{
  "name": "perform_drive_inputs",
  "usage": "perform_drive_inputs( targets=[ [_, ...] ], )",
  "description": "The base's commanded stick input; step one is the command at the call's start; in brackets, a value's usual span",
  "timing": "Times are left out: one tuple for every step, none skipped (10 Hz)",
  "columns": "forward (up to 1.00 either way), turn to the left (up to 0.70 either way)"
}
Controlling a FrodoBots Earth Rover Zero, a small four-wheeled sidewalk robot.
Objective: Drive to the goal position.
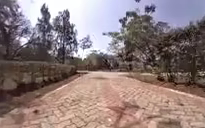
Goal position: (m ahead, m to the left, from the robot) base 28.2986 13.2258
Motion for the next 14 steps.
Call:
perform_drive_inputs(
  targets=[
    [1.0, 0.0],
    [1.0, 0.0],
    [1.0, 0.0],
    [1.0, 0.0],
    [1.0, 0.0],
    [1.0, 0.0],
    [1.0, 0.0],
    [1.0, 0.0],
    [1.0, 0.0],
    [1.0, 0.0],
    [1.0, 0.0],
    [1.0, 0.0],
    [1.0, 0.0],
    [1.0, 0.0]
  ],
)
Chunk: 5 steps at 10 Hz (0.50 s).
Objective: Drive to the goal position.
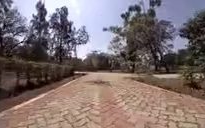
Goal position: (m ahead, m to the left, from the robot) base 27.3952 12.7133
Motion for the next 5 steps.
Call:
perform_drive_inputs(
  targets=[
    [1.0, 0.0],
    [1.0, 0.0],
    [1.0, 0.0],
    [1.0, 0.0],
    [1.0, 0.0]
  ],
)
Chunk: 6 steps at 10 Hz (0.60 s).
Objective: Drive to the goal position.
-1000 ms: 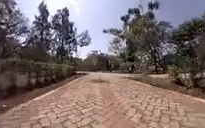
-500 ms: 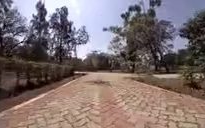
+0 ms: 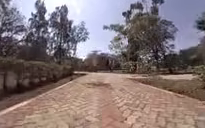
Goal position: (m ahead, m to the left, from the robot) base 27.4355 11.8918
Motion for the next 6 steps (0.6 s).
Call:
perform_drive_inputs(
  targets=[
    [1.0, 0.0],
    [1.0, 0.0],
    [1.0, 0.0],
    [1.0, 0.0],
    [1.0, 0.0],
    [1.0, 0.0]
  ],
)
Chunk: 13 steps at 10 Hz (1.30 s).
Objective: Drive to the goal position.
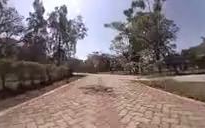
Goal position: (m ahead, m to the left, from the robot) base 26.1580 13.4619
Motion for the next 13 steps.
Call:
perform_drive_inputs(
  targets=[
    [1.0, 0.0],
    [1.0, 0.0],
    [1.0, 0.0],
    [1.0, 0.0],
    [1.0, 0.0],
    [1.0, 0.0],
    [1.0, 0.0],
    [1.0, 0.0],
    [1.0, 0.0],
    [1.0, 0.0],
    [1.0, 0.0],
    [1.0, 0.0],
    [1.0, 0.0]
  ],
)
